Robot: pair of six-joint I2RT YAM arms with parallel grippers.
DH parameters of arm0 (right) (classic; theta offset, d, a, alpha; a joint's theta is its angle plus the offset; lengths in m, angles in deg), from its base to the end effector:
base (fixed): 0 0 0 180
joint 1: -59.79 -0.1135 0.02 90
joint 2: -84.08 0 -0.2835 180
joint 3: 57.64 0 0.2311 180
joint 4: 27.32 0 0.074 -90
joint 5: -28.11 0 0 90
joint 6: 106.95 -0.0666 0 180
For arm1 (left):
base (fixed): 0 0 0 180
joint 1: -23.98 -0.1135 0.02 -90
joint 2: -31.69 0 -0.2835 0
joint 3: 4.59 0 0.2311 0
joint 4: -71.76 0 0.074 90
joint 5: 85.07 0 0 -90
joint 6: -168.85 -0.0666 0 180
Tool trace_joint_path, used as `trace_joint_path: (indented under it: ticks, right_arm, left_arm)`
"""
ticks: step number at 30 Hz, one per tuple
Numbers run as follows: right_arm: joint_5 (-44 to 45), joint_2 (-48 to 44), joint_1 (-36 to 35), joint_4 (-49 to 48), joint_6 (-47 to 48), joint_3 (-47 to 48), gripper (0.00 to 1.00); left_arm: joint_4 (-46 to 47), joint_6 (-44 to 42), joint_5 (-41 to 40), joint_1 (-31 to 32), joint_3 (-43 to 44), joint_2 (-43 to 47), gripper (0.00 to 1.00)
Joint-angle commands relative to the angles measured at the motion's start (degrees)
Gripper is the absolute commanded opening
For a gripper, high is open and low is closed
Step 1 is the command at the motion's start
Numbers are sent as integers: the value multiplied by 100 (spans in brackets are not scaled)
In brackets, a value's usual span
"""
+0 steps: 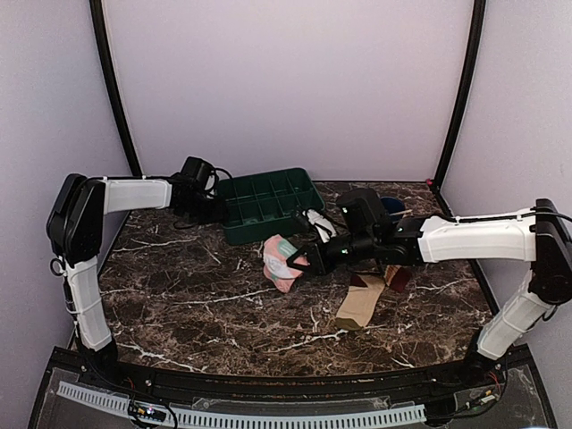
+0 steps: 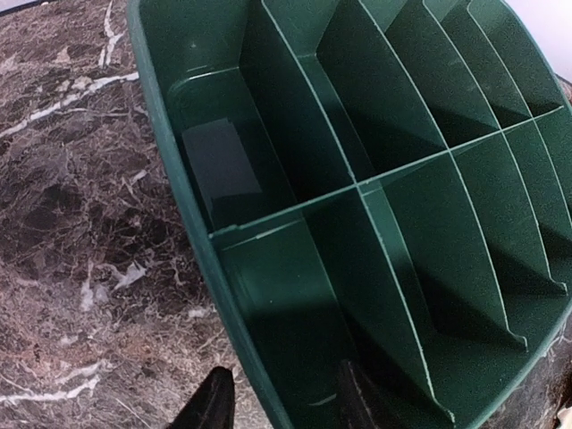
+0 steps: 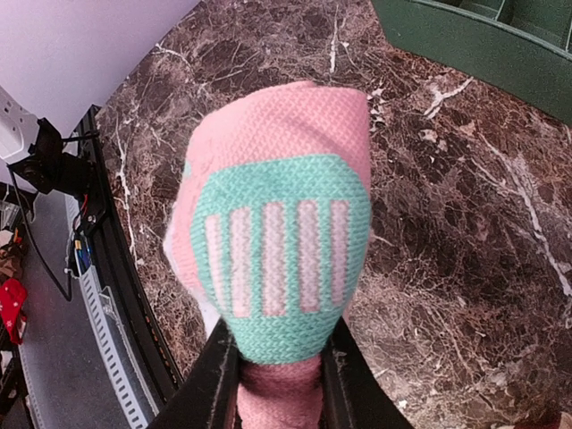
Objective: Roll the socks
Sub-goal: Move the storage box to the center of the board.
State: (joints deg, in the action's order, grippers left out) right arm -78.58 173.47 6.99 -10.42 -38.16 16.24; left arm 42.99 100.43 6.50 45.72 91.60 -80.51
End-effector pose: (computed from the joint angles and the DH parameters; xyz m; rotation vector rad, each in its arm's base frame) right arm 0.2000 0.2951 0.2613 -0.8034 2.1599 1.0290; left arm 0.4164 -0.1680 0.2132 0.0170 2.3880 -0.3975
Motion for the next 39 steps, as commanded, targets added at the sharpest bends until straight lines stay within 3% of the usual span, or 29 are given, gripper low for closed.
trace_joint_path:
  ticks: [1, 3, 8, 9, 18, 27, 34, 39]
  right_arm:
    - [131, 68, 41, 40, 132, 227, 0]
    - [206, 59, 41, 78, 149, 259, 0]
    - [407, 60, 50, 182, 204, 359, 0]
    - [441, 61, 46, 184, 213, 376, 0]
    - [1016, 56, 49, 488, 462, 680, 0]
    - [1628, 147, 50, 862, 785, 1236, 0]
    - [1994, 450, 41, 1052, 981, 1545, 0]
    - [2383, 576, -6, 1148, 1181, 1651, 0]
  left_arm:
    - [-250, -58, 89, -37, 128, -57, 36]
    - [-259, -71, 61, -29, 123, -86, 32]
    - [-229, -73, 143, -30, 46, -144, 1]
    - [-220, -56, 178, -29, 16, -137, 0]
    - [85, 190, 316, 83, -739, 276, 0]
    - [72, 591, 38, 606, -1362, 774, 0]
    - [-426, 1701, -488, 989, -1866, 1281, 0]
    - [-655, 3027, -819, 1237, -2579, 1838, 0]
